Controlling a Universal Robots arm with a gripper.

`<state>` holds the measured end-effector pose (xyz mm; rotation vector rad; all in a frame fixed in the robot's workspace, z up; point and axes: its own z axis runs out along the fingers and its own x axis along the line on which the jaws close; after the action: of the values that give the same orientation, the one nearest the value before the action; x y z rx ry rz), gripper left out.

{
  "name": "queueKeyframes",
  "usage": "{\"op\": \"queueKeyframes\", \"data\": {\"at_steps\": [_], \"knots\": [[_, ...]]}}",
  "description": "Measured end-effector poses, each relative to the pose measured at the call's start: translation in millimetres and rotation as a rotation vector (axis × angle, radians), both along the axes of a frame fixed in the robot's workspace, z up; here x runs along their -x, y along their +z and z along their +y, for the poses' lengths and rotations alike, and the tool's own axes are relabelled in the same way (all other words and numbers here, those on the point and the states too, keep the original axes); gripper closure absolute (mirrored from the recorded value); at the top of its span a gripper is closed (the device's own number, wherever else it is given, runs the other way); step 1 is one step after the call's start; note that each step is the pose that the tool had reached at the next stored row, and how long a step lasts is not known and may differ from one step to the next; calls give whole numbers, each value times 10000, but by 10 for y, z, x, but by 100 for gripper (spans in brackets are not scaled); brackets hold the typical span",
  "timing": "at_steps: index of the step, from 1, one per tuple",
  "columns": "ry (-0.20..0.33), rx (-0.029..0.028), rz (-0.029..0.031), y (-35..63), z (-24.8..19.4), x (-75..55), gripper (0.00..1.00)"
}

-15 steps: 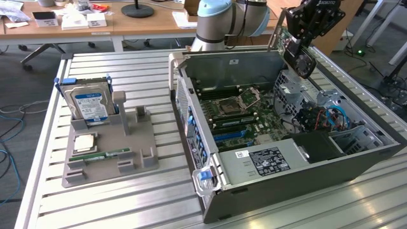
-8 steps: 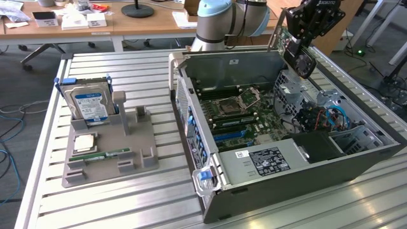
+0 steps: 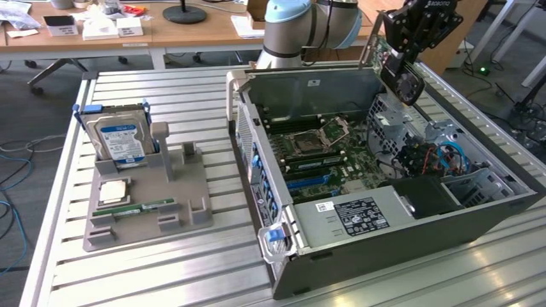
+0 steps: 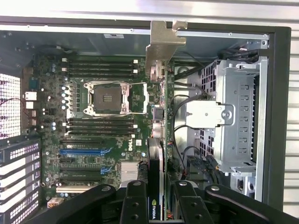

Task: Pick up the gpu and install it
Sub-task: 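Insert the gpu into the slot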

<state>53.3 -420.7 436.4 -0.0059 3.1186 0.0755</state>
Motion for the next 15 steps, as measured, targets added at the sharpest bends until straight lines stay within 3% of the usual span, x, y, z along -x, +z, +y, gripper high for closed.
{"op": "queueKeyframes", "data": {"at_steps": [8,15], "knots": [[722,-2,0,-2,0,0,74],[1839,-1,0,-2,0,0,74]]}}
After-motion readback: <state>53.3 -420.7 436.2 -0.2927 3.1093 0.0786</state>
